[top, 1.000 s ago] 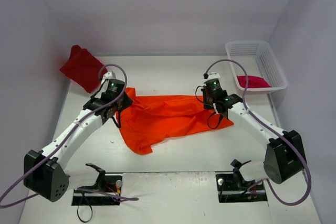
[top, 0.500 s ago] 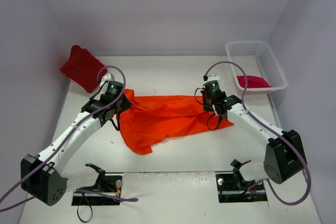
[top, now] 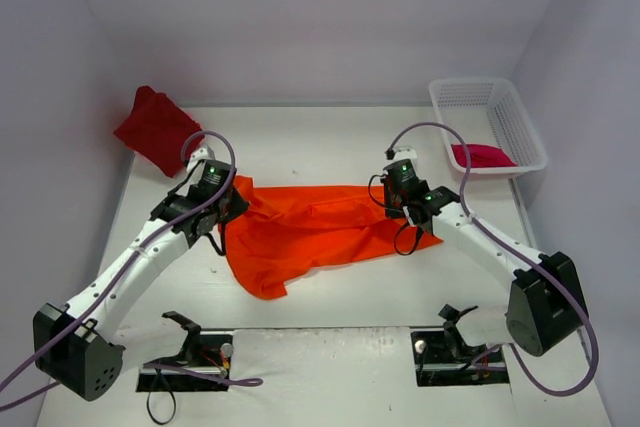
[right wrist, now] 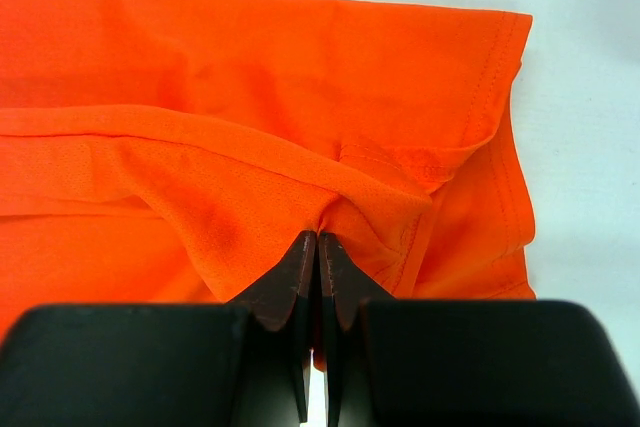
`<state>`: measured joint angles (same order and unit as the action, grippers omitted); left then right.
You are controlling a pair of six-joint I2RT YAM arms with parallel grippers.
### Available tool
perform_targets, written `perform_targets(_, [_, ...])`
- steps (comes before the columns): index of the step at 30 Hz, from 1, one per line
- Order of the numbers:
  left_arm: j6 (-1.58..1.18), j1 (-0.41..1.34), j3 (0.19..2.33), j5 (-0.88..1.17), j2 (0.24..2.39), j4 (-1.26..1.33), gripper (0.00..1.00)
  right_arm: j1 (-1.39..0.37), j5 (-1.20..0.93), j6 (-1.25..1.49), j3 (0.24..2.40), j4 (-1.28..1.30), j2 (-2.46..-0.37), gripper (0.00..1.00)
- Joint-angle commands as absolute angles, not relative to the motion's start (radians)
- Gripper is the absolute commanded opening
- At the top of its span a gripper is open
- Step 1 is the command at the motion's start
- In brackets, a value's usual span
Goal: Fold and stack the t-shirts
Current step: Fold the flattened tshirt in 1/3 of the way
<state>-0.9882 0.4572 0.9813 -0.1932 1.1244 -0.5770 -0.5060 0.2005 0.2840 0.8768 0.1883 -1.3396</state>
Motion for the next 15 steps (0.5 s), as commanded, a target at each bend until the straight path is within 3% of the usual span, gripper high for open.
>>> perform_targets(1, [-1.015,0.465,0.985,-0.218,1.097,-0.574,0.00,-0.514,0.239,0.324,0.890,0.195,-1.290,0.00])
perform_targets(12, [-1.065,0.465,0.943,-0.221,1.052,-0.577,0.00,-0.545,0.245,0.494,0.867,0.244,-1.281,0.01])
perform_targets(15, [-1.078,0.465,0.930,-0.224,1.022,-0.574,0.00,-0.561,0.276,0.537,0.847,0.242,-1.272,0.13])
